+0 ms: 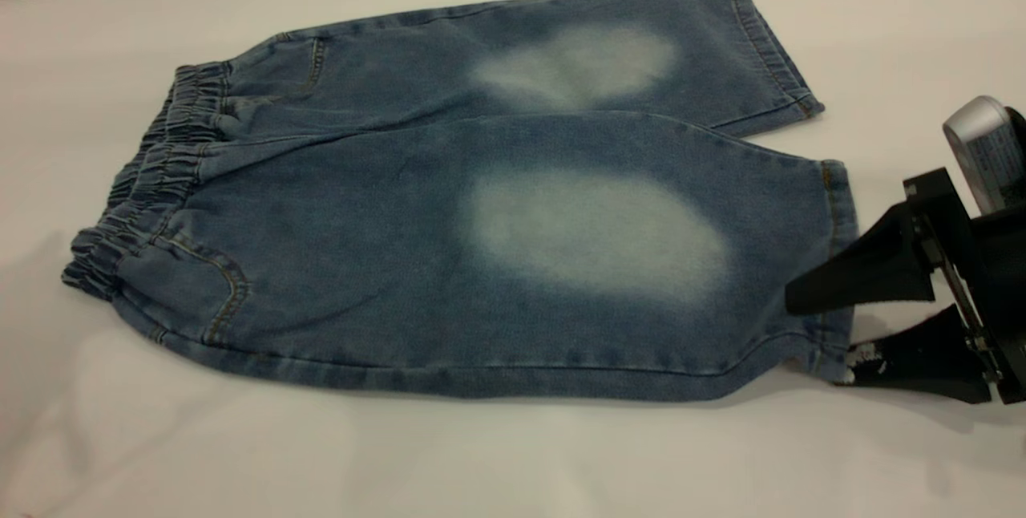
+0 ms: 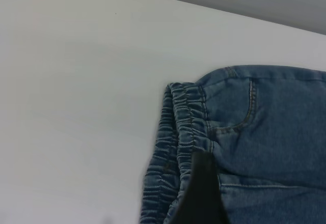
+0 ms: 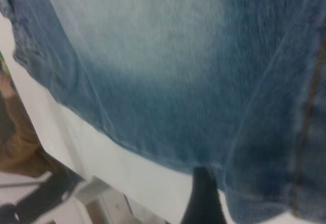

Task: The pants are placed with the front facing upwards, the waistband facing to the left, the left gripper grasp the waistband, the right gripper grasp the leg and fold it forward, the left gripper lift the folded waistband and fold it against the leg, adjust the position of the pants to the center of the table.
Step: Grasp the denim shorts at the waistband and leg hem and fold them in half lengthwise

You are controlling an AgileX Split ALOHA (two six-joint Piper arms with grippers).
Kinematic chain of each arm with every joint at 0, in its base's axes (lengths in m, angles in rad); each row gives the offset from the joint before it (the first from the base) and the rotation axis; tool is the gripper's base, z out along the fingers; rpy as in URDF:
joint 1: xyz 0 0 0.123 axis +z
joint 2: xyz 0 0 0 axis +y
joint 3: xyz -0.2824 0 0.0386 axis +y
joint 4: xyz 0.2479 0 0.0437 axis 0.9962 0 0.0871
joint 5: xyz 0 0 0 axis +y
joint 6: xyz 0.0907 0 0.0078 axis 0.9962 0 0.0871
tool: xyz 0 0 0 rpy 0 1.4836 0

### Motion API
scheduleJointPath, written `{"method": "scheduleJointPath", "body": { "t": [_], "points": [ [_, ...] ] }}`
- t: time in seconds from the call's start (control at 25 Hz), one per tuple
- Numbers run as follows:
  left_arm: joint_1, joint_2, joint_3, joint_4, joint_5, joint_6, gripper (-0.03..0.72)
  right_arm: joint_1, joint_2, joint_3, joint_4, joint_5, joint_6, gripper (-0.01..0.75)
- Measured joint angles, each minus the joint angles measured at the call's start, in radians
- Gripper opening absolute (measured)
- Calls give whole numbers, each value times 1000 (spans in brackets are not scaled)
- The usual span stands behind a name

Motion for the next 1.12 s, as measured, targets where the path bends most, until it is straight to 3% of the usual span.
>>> {"method": "scheduleJointPath", "body": {
  "t": [0.48,0.88,1.0,1.12],
  "points": [
    [0,0,0,0,3,0,531,0,8,-1,26,164,-1,462],
    [0,0,0,0,3,0,531,0,7,-1,-8,142,-1,195],
    [0,0,0,0,4,0,531,0,7,-1,-12,144,-1,178],
    [0,0,0,0,5,0,531,0,7,-1,-12,145,-1,226]
  ]
}}
